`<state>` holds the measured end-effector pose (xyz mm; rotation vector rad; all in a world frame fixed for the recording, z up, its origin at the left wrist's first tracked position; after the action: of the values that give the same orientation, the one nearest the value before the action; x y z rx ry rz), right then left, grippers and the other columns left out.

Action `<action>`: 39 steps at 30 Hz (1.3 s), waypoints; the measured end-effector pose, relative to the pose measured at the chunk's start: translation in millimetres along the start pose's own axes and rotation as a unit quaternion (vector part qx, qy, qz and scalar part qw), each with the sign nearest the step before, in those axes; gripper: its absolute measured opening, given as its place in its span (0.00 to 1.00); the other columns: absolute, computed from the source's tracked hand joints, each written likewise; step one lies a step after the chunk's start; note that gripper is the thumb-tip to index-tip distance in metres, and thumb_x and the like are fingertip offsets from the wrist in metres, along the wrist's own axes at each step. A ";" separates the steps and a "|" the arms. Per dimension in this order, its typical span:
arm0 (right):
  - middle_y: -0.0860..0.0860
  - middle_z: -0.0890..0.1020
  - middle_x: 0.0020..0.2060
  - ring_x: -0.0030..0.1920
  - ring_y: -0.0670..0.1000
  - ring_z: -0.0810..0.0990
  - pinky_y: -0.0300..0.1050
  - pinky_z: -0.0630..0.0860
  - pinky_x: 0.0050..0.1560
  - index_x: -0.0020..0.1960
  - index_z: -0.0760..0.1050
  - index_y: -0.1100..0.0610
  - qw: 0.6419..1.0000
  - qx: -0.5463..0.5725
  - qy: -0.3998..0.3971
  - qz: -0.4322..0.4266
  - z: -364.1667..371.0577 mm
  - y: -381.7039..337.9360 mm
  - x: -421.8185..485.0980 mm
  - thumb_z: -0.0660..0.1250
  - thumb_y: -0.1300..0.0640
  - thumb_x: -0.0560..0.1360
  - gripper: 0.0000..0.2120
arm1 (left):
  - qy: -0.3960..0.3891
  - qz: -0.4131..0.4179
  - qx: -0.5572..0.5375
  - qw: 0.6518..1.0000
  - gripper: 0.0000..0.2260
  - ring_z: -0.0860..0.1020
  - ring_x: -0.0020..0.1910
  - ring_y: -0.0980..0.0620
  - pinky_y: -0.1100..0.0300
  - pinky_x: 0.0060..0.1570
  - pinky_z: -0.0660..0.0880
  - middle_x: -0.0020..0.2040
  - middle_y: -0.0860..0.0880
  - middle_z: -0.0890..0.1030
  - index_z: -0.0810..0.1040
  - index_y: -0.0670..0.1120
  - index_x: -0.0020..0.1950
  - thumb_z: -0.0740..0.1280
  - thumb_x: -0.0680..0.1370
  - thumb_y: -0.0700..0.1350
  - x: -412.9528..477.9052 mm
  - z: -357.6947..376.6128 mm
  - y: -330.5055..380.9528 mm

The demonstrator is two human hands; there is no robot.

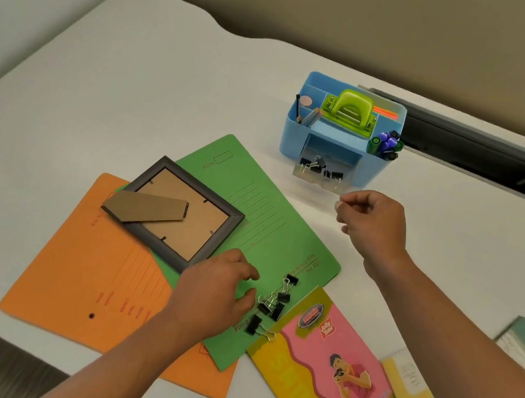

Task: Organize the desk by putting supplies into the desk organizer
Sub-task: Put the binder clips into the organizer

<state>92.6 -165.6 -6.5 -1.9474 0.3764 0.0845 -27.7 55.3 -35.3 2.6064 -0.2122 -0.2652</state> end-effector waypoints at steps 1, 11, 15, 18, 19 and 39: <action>0.51 0.83 0.38 0.40 0.51 0.82 0.44 0.80 0.42 0.42 0.80 0.52 1.000 -0.010 -0.019 -0.009 1.9 6.2 -8.0 0.72 0.62 0.72 0.06 | -0.013 -0.001 0.002 1.000 0.14 0.77 0.50 0.58 0.58 0.46 0.77 0.54 0.59 0.77 0.79 0.55 0.60 0.65 0.76 0.55 -0.7 1.7 0.4; 0.44 0.76 0.55 0.56 0.49 0.75 0.49 0.76 0.49 0.61 0.77 0.41 0.800 -0.445 -0.321 -0.243 33.7 43.1 -57.1 0.66 0.56 0.76 0.16 | -0.042 0.003 0.024 0.999 0.14 0.76 0.50 0.56 0.57 0.45 0.77 0.53 0.58 0.76 0.78 0.55 0.61 0.64 0.76 0.55 -2.1 12.1 8.5; 0.44 0.75 0.57 0.58 0.48 0.74 0.49 0.76 0.49 0.65 0.74 0.40 0.762 -0.480 -0.326 -0.286 39.5 36.9 -55.5 0.65 0.53 0.77 0.18 | -0.031 -0.002 0.013 0.999 0.14 0.77 0.50 0.56 0.56 0.46 0.77 0.53 0.58 0.77 0.78 0.54 0.61 0.64 0.76 0.54 0.3 11.1 13.2; 0.44 0.75 0.57 0.58 0.48 0.74 0.47 0.76 0.47 0.61 0.77 0.41 0.737 -0.500 -0.336 -0.307 41.7 32.3 -53.6 0.67 0.51 0.75 0.15 | -0.029 -0.005 0.010 1.000 0.14 0.76 0.51 0.56 0.57 0.45 0.76 0.53 0.58 0.76 0.78 0.55 0.61 0.64 0.76 0.54 1.2 11.1 14.8; 0.43 0.75 0.56 0.58 0.48 0.74 0.46 0.76 0.46 0.59 0.78 0.42 0.731 -0.506 -0.335 -0.313 41.0 30.8 -52.6 0.68 0.50 0.75 0.13 | -0.027 -0.006 0.009 1.000 0.14 0.76 0.51 0.56 0.57 0.45 0.77 0.53 0.58 0.76 0.78 0.55 0.61 0.64 0.77 0.54 1.2 10.9 14.7; 0.44 0.75 0.54 0.54 0.47 0.74 0.45 0.75 0.44 0.55 0.78 0.45 0.678 -0.527 -0.371 -0.353 33.9 19.5 -42.1 0.69 0.45 0.72 0.13 | -0.066 -0.004 0.067 0.996 0.20 0.67 0.71 0.53 0.52 0.69 0.66 0.74 0.54 0.66 0.73 0.50 0.69 0.62 0.76 0.44 21.0 19.1 5.8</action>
<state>50.8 -132.4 -27.6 -2.7727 -1.2621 0.6865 -12.3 37.1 -51.8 2.7258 -0.2732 -0.4403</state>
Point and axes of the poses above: each hand's wrist, its own x-axis towards the middle knuckle, its own z-axis out of the palm, y = z × x, the point moved 4 cm from there along x, towards the middle knuckle
